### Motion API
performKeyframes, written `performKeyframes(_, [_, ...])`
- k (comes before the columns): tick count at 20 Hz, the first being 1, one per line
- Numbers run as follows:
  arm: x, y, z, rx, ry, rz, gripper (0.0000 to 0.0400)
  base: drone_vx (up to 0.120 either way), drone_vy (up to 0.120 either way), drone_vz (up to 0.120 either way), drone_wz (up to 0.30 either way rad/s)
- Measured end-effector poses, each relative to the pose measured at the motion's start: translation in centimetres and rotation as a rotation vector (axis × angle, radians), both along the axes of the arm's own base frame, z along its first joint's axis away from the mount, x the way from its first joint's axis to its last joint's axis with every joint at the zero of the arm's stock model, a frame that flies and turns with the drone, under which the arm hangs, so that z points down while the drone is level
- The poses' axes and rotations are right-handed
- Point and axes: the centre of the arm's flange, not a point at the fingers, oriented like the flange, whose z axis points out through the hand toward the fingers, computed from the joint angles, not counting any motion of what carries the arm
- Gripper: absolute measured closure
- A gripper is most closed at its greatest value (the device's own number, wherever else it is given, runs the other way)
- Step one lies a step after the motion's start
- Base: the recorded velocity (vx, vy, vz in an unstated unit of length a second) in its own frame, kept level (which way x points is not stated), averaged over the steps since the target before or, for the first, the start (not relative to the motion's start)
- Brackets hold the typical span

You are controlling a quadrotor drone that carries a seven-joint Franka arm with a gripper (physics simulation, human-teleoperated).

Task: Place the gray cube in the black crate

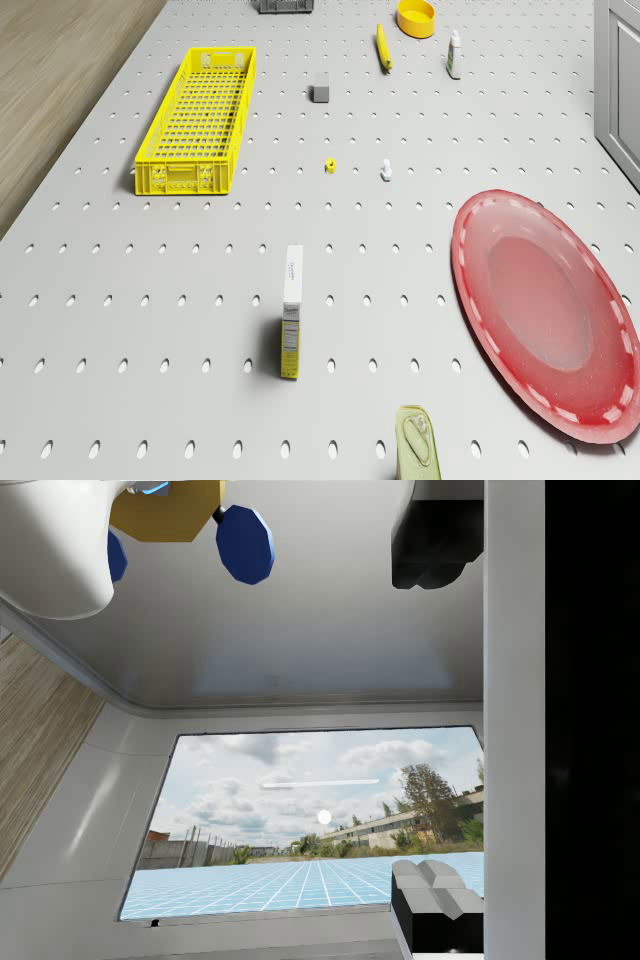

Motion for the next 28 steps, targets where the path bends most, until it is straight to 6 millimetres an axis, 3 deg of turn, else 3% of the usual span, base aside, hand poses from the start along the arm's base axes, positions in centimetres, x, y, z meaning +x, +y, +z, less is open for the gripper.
performKeyframes(3, [0.2,0.4,-5.0,-0.513,0.000,-0.019,0.0000,0.120,0.000,0.000,0.000])
performKeyframes(6, [0.3,-1.5,-9.3,-0.994,0.000,-0.037,0.0000,0.120,0.000,-0.067,0.000])
performKeyframes(11, [0.4,-5.5,-12.5,-1.516,0.002,-0.053,0.0000,0.120,0.000,-0.120,0.000])
performKeyframes(18, [0.4,-8.2,-13.3,-1.801,0.005,-0.057,0.0000,0.120,0.040,-0.057,0.000])
performKeyframes(28, [0.4,-9.1,-13.4,-1.895,0.007,-0.057,0.0000,0.120,0.116,0.000,0.000])
